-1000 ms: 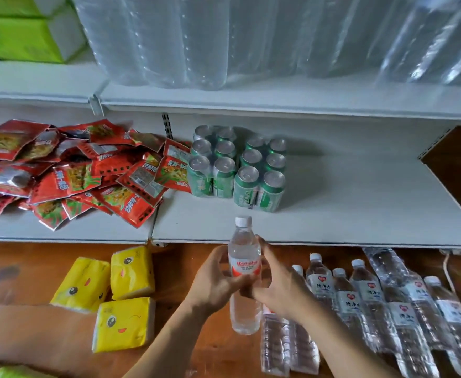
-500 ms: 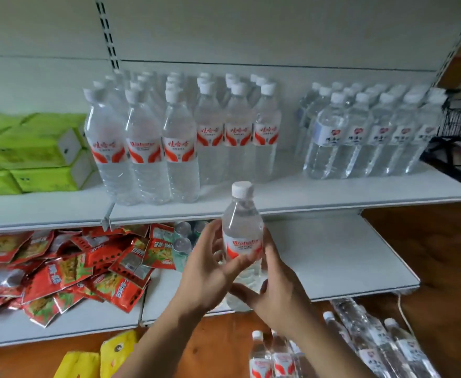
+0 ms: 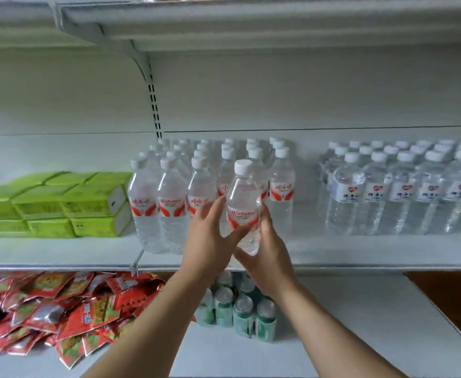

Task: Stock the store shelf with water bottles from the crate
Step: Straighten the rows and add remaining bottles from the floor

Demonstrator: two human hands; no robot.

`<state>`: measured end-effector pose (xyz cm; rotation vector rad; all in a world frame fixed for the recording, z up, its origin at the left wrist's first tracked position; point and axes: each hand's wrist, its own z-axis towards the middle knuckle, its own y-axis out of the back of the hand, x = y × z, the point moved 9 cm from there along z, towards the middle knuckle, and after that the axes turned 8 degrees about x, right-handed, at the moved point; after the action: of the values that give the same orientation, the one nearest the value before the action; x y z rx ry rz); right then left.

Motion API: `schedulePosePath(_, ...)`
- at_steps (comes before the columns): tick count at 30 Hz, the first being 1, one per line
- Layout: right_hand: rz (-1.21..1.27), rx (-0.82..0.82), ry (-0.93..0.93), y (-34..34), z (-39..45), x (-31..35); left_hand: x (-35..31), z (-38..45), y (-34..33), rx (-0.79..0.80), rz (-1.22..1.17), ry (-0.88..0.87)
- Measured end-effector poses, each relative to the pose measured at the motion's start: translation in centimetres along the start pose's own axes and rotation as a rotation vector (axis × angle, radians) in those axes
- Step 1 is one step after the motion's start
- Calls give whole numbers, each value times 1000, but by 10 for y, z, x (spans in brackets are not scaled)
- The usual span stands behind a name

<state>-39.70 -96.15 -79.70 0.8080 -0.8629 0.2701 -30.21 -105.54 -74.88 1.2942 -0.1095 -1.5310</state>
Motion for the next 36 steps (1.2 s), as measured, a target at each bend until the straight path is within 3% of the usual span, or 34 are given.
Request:
schedulePosePath(6, -2, -22, -10, -15, 25, -24, 33, 7, 9, -20, 264, 76)
schedulePosePath(13, -169, 34, -54, -38, 31, -50, 38, 8, 0, -11, 330, 141)
schedulePosePath(21, -306, -64, 3, -39, 32, -56, 36, 2, -8, -32, 361, 154)
schedulePosePath(27, -272, -44, 33, -35, 18, -52, 23, -14, -15, -20, 233, 147)
schedulePosePath(33, -122, -69, 86, -2, -51, -63, 15, -54, -52, 55, 43, 247)
schedulePosePath(36, -129, 33, -29, 6, -88, -102, 23, -78, -79, 99, -52, 322)
